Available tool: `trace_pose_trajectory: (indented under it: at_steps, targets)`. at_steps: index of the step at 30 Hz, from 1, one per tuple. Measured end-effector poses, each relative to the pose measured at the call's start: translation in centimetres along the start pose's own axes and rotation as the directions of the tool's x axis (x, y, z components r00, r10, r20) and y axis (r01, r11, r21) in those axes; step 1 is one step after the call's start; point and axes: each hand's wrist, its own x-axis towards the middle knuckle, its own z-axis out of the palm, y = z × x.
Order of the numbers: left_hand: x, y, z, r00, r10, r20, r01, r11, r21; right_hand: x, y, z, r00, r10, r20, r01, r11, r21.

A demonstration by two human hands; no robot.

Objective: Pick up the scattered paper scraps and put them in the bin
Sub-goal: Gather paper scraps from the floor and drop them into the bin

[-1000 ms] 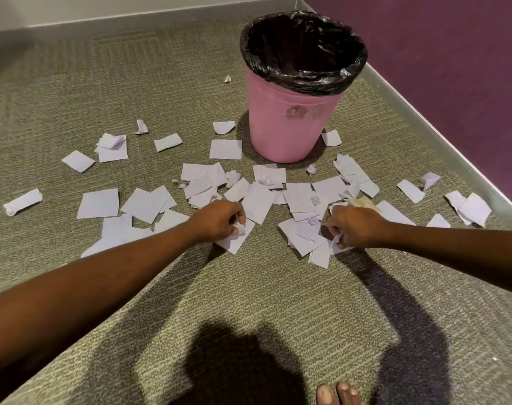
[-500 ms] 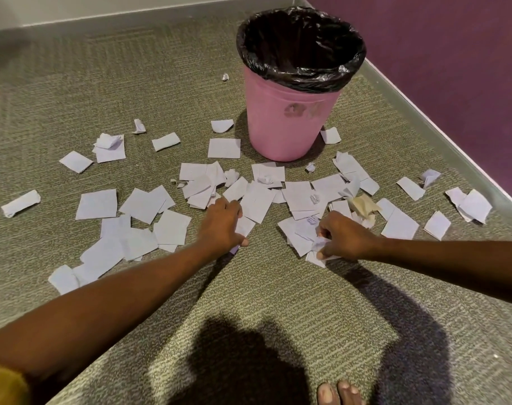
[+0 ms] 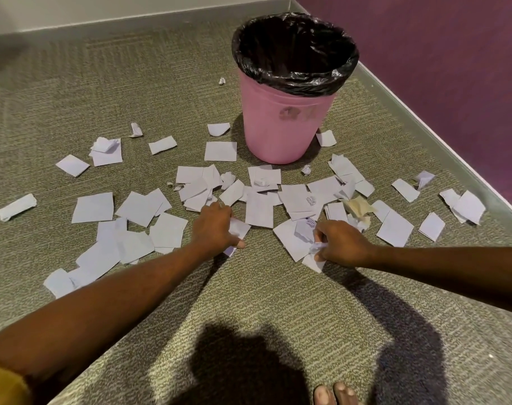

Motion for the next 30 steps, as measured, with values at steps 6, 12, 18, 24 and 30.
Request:
trace_pose_trajectory:
  at_steps: [6,12,18,24,30]
  targets:
    - [-0.5,-0.5,-0.7,1.000,-0.001,-0.005,0.001,0.998,-0.056,-0.4,0.5,-1.6,0.993,0.023,0.113,-0.046,0.978,0.205]
    - [-0.2,-1.3,-2.8,0.967,0.101,0.235,-0.070,0.988,-0.135,-0.6,0.9,-5.1,0.947,-0.005,0.320,-0.080,0.965,0.251]
    - [-0.1,0.9,-6.8,0.917,0.200,0.345,-0.013,0.880,-0.475,-0.4,-1.2,-10.4,0.927,-0.037,0.374,-0.129,0.904,0.408]
    - [1.3,5.4,-13.2,0.979,0.116,0.167,0.040,0.695,-0.718,-0.8,-6.9,-16.4,0.989,-0.034,0.147,-0.083,0.689,0.720]
    - [4.3,8.9,-20.2,1.000,0.016,-0.009,-0.015,0.443,-0.897,-1.1,-12.8,-22.9,0.988,-0.058,-0.141,0.152,0.400,0.904]
